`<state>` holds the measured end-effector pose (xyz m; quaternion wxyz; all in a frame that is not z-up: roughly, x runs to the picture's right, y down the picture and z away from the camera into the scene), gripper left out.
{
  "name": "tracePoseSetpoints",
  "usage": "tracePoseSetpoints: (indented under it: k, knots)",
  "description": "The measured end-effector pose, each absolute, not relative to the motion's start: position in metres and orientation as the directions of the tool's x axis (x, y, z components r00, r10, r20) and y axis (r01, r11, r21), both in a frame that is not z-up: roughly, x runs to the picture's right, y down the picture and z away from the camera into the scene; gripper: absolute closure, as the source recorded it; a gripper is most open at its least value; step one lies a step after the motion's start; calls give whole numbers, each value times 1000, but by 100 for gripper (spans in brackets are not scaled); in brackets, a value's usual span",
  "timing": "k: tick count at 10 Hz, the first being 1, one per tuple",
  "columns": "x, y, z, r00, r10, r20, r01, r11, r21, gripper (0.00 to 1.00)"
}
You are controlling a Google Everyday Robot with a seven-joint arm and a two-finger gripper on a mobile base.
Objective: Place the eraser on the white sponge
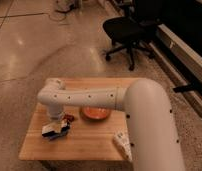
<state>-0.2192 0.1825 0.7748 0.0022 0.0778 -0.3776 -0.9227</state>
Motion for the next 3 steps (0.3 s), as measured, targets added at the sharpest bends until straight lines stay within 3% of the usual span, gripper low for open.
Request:
tracePoseSetpoints:
  k: [3]
  knots:
    - [-216,178,771,-985,-78,-153,-51,-720,692,20]
